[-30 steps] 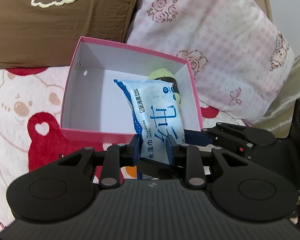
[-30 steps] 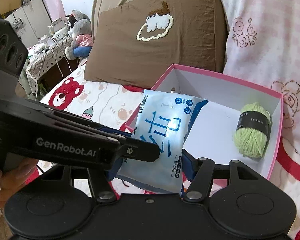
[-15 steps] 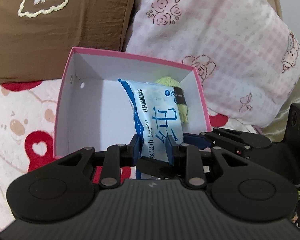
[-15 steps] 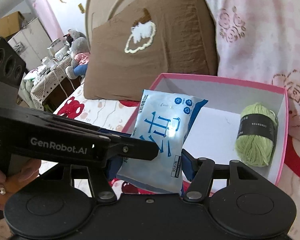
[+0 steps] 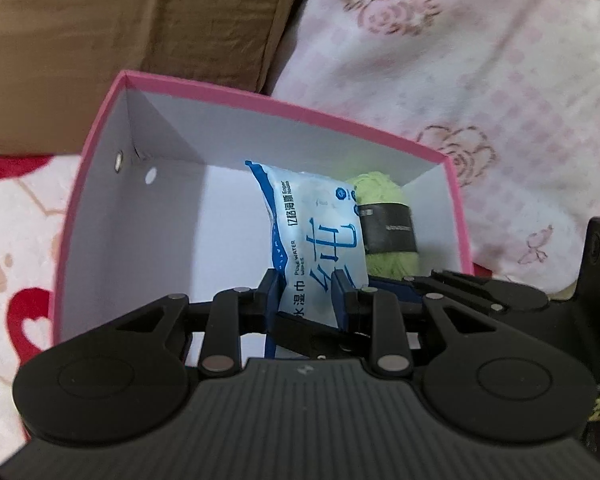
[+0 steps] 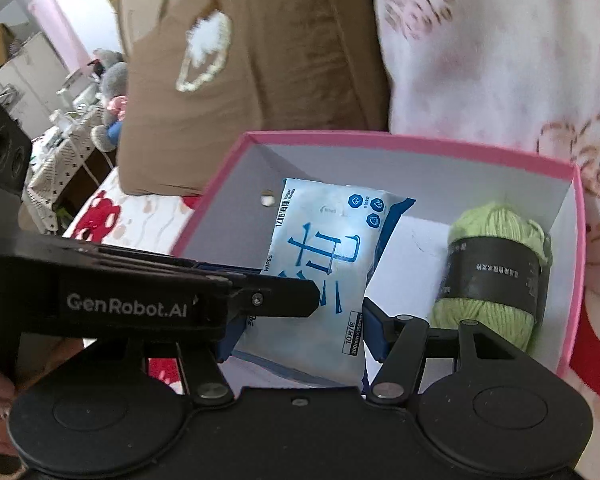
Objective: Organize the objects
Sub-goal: 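Lower the wet-wipe pack into the pink box beside the yarn ball, then open the left tool to release the pack and withdraw, then move the left tool toward the clear orange-labelled plastic box, then close the left tool on the clear plastic box, then lift the clear plastic box and carry it over the pink box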
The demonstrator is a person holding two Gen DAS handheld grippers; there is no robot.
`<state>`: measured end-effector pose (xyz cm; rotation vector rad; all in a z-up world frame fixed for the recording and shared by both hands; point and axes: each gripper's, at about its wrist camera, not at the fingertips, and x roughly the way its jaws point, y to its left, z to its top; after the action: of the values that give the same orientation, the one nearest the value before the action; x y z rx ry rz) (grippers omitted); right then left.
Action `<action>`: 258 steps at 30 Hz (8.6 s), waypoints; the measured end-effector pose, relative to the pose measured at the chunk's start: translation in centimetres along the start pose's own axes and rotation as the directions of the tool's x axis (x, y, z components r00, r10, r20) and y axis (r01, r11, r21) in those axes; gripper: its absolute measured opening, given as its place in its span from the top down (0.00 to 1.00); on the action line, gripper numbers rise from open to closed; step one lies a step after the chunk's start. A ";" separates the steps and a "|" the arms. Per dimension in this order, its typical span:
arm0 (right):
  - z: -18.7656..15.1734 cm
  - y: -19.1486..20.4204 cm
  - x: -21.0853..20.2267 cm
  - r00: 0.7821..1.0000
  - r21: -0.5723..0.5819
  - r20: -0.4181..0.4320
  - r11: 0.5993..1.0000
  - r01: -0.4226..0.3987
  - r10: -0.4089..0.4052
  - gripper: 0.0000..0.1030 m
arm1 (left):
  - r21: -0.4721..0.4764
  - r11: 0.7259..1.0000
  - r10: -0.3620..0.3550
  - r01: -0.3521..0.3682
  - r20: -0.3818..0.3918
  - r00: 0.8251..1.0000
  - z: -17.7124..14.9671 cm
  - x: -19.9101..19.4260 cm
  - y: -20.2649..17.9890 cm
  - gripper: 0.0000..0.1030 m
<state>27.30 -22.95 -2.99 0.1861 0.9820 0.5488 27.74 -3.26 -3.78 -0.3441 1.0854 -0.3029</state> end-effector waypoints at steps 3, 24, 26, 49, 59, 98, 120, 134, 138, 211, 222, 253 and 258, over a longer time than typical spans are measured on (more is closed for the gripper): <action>0.4 -1.0 1.5 0.999 0.031 -0.039 0.999 0.028 -0.026 0.37 | -0.048 0.999 -0.013 0.013 -0.016 1.000 0.8 1.9 0.9 0.75; 2.4 -2.1 7.7 0.966 0.007 -0.167 0.980 0.201 -0.197 0.36 | -0.215 0.975 -0.077 0.054 -0.101 0.992 2.7 7.6 4.7 0.75; 2.5 -1.8 7.7 0.966 -0.011 -0.156 0.978 0.206 -0.205 0.36 | -0.199 0.979 -0.064 0.042 -0.102 0.993 2.6 7.6 4.4 0.77; -1.6 -0.9 5.0 0.935 -0.243 -0.074 0.916 0.321 -0.347 0.65 | -0.120 0.993 -0.022 0.016 -0.046 0.999 1.6 7.7 1.2 0.67; -3.3 0.4 -2.1 0.968 -0.172 0.045 0.953 0.251 -0.247 0.60 | -0.003 1.000 0.010 -0.010 0.000 1.000 0.9 -0.7 0.7 0.67; -8.7 10.6 -17.0 0.959 -0.225 0.157 0.937 0.267 -0.236 0.13 | 0.263 0.965 -0.023 0.008 0.057 0.998 -10.1 -19.6 -3.9 0.41; -12.8 12.0 -19.2 0.985 -0.244 0.072 0.955 0.167 -0.154 0.12 | 0.220 0.972 -0.076 0.076 -0.009 0.997 -14.9 -19.2 -2.2 0.17; -16.7 13.3 -15.9 0.964 -0.391 0.070 0.882 0.262 -0.256 0.12 | 0.263 0.961 0.088 -0.081 -0.017 0.996 -18.8 -15.0 -0.4 0.17; -17.4 12.9 -15.3 0.967 -0.399 0.056 0.882 0.250 -0.249 0.12 | 0.220 0.973 0.072 -0.065 -0.026 0.997 -19.3 -14.0 0.7 0.17; -22.5 8.4 0.6 0.977 -0.157 -0.093 0.971 0.177 -0.193 0.10 | -0.055 0.998 -0.027 0.023 -0.084 0.996 -22.8 -1.4 4.4 0.56; -22.7 8.6 1.6 0.973 -0.138 -0.069 0.968 0.210 -0.221 0.07 | -0.025 0.999 -0.036 0.033 -0.108 0.993 -22.9 -0.8 4.3 0.48; -22.1 12.0 -1.9 0.968 -0.240 0.033 0.938 0.250 -0.249 0.08 | -0.013 0.994 -0.108 0.107 -0.056 0.993 -21.6 -5.8 4.3 0.55; -21.8 12.4 -2.8 0.969 -0.253 0.056 0.936 0.245 -0.239 0.08 | 0.023 0.994 -0.104 0.104 -0.026 0.994 -21.5 -7.2 3.7 0.55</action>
<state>3.63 -15.89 -8.18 -0.1605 0.8843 0.4411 5.59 0.36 -8.67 -0.3772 1.0891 -0.4136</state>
